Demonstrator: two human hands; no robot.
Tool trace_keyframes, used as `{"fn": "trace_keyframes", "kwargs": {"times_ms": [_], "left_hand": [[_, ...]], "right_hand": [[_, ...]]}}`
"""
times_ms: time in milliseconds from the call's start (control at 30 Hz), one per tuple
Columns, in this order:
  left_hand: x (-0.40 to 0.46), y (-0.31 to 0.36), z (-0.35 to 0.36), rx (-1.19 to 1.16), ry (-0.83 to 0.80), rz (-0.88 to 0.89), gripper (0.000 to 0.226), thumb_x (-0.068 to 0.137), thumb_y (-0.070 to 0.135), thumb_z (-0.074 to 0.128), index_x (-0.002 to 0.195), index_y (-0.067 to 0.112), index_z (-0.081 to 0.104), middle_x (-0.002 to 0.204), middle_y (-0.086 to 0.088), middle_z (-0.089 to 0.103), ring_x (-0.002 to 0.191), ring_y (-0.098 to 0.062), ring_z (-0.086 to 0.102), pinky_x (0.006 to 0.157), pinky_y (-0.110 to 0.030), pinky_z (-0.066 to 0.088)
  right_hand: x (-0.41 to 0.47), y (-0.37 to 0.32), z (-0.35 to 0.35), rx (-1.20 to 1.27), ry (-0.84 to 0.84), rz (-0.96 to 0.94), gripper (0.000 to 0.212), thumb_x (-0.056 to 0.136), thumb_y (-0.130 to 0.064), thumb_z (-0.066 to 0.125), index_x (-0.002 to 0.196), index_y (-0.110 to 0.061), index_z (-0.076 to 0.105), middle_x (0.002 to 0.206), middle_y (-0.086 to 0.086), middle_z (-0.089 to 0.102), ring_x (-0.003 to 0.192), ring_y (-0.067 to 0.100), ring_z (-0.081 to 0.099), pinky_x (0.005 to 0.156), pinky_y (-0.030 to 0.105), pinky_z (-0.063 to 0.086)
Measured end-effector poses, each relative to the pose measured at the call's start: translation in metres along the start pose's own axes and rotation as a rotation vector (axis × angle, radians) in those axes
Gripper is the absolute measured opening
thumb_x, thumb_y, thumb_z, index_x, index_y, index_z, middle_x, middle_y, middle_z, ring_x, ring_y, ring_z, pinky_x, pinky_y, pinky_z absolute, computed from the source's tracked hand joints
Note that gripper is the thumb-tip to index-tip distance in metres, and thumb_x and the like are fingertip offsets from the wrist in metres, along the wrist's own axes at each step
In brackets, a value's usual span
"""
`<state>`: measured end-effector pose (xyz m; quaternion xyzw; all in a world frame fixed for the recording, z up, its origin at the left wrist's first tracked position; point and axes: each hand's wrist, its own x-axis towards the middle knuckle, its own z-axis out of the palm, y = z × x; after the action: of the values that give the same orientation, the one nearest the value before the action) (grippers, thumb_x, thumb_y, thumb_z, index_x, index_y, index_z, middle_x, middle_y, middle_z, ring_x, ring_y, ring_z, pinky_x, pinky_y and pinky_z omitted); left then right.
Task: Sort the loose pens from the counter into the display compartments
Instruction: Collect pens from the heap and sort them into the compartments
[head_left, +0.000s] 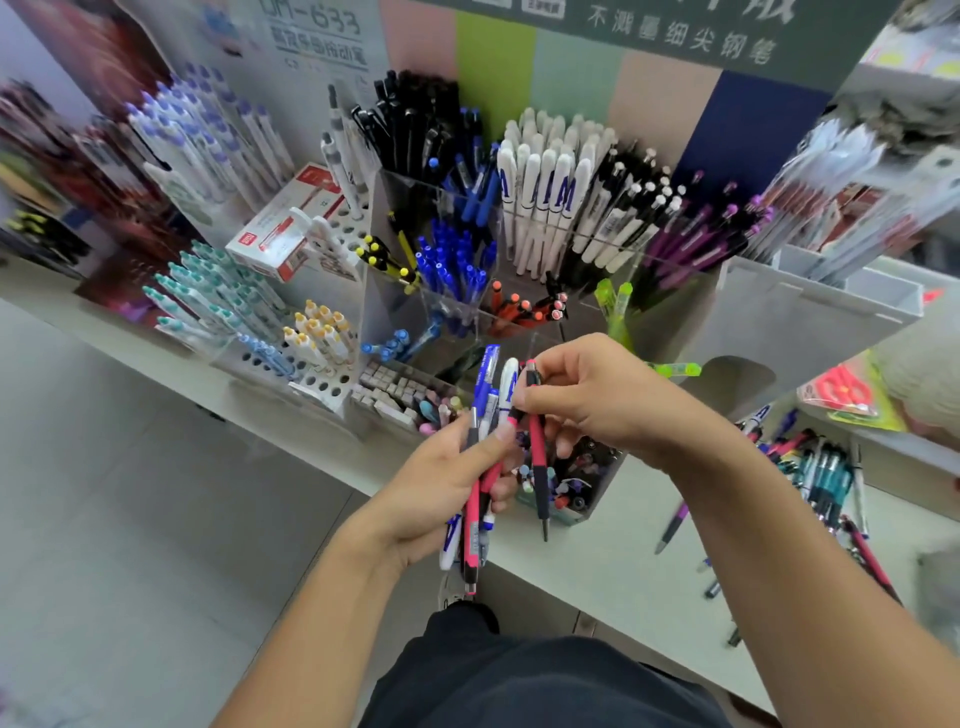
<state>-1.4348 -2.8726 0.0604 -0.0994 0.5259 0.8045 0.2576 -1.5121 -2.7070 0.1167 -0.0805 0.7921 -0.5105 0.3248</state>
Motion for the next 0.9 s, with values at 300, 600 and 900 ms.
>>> {"fn": "trace_keyframes", "kwargs": {"times_ms": [300,600,900], "left_hand": [[0.011,-0.003,-0.017,-0.191,0.345,0.009,0.014,0.103,0.020,0.055,0.110,0.008,0.051,0.068,-0.001,0.051,0.050,-0.011,0.046,0.045,-0.021,0.042],[0.008,-0.001,-0.024,-0.308,0.335,-0.032,0.029,0.104,0.037,0.047,0.099,0.011,0.058,0.063,0.001,0.045,0.041,-0.008,0.034,0.037,-0.018,0.030],[0.005,-0.006,-0.021,-0.390,0.324,0.030,0.022,0.105,0.030,0.048,0.096,0.011,0.055,0.067,-0.001,0.046,0.045,-0.008,0.036,0.040,-0.019,0.035]], "right_hand": [[-0.042,-0.023,-0.045,-0.118,0.391,-0.249,0.010,0.098,-0.008,0.061,0.090,-0.005,0.065,0.069,0.011,0.068,0.055,0.017,0.069,0.053,0.029,0.058],[0.009,0.003,0.008,-0.742,0.501,-0.221,0.010,0.102,-0.021,0.053,0.095,-0.014,0.057,0.092,0.002,0.060,0.083,0.023,0.057,0.071,0.038,0.045],[0.017,0.022,-0.001,-0.509,0.591,-0.205,0.005,0.096,-0.020,0.067,0.093,-0.017,0.070,0.077,-0.003,0.070,0.070,0.015,0.068,0.074,0.037,0.057]]}}
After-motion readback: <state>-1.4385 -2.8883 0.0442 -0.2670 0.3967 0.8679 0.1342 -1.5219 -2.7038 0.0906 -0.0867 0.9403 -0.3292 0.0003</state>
